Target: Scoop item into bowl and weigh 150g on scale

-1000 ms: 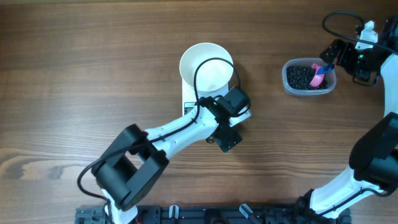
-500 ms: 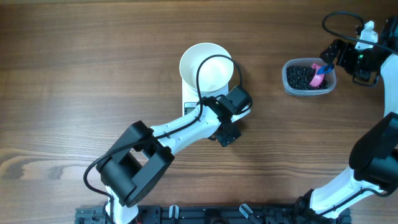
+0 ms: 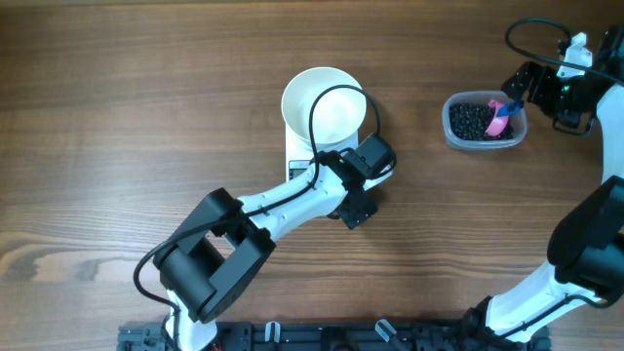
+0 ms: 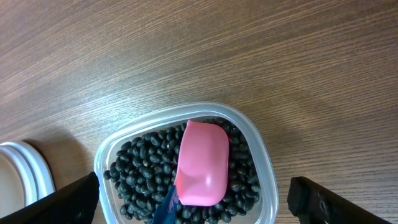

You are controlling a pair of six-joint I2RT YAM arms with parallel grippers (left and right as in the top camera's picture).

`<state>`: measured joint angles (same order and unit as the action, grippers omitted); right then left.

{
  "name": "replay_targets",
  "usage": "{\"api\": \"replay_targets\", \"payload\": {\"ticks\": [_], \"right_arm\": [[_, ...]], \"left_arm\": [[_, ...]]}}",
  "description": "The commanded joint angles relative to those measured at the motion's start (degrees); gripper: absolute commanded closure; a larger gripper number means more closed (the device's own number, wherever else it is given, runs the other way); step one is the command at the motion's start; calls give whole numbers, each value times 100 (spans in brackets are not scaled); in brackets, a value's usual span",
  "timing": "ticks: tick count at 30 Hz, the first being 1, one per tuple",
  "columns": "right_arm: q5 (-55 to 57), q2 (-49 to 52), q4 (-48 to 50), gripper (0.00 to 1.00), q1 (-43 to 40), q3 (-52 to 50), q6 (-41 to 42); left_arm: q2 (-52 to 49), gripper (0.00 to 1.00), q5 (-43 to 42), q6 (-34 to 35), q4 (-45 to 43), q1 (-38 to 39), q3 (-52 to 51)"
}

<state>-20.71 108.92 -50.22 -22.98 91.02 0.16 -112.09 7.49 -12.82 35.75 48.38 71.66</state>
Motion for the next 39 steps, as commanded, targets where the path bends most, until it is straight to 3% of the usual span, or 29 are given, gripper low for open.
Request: {"api": "replay_targets", "payload": {"ticks": [1,39], "right_arm": [[42,-149,13,0,-13,111,4],[42,-149,13,0,-13,111,2]], "left_arm": [[-376,0,-199,-46,-24,-39,-28],[-494,0,-203,-162,264,-105,-26]]}}
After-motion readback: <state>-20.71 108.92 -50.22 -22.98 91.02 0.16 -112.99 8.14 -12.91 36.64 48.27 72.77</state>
